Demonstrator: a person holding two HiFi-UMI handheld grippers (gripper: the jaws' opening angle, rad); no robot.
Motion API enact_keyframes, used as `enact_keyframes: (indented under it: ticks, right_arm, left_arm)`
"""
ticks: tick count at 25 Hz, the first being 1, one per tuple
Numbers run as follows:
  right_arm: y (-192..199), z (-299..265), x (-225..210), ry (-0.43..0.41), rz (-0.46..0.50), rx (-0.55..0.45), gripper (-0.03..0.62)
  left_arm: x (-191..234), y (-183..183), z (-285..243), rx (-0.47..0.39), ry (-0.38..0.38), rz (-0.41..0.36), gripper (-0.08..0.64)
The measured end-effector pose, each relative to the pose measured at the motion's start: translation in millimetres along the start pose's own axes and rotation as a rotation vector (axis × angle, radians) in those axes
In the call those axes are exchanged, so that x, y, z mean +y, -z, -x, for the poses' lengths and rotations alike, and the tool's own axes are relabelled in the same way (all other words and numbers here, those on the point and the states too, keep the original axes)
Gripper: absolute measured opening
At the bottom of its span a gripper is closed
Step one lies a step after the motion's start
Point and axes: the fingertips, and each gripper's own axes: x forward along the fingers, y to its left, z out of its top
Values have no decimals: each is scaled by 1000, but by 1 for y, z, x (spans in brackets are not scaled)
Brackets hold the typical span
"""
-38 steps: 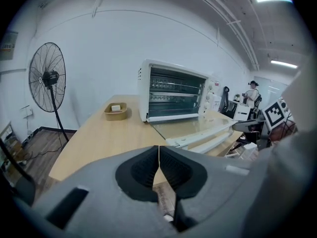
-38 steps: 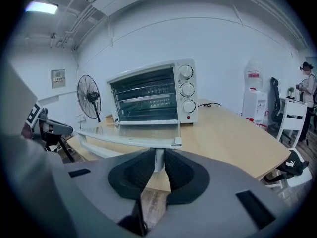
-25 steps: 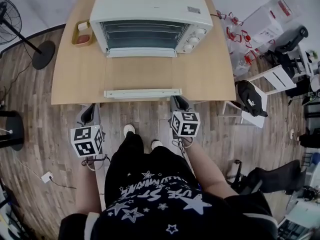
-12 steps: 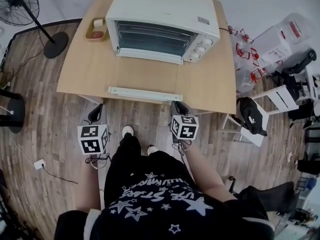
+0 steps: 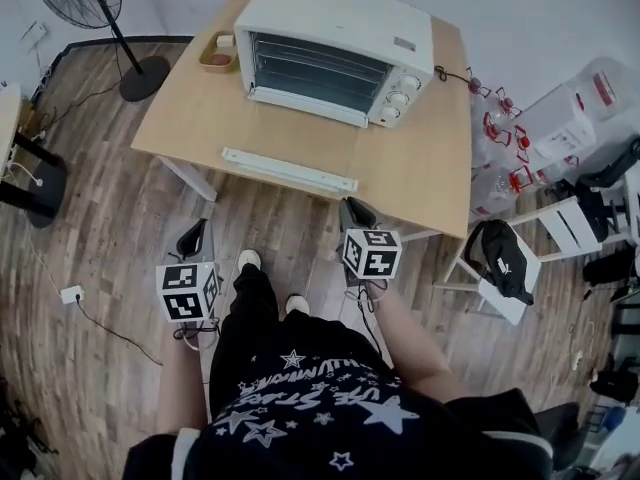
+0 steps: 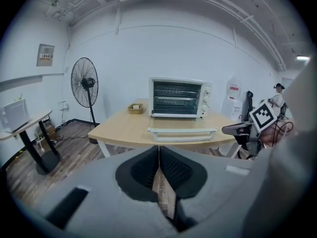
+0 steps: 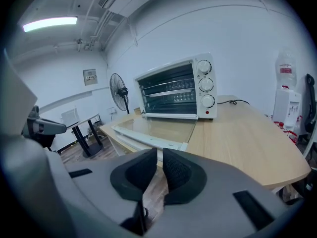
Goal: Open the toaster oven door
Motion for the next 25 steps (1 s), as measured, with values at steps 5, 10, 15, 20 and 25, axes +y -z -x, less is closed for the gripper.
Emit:
enact_keyframes:
  ticks: [5, 10, 15, 20, 25]
  right_arm:
    - [-9, 16, 15, -76, -1, -40, 5]
    - [-16, 31, 28, -126, -10, -76, 3]
    - [-16, 42, 49, -179, 22, -67, 3]
    - [-12, 61, 77, -189, 72, -59, 3]
    - [-3, 91, 106, -208, 85, -71, 3]
  left_arm:
    - [-6, 29, 37, 12, -63, 43, 21]
    - [-14, 48, 58, 22, -73, 55, 21]
    - [-19, 65, 75, 21, -71, 68, 21]
    - [-21, 87, 111, 14, -76, 97, 21]
    - [-22, 112, 157, 4, -96, 115, 21]
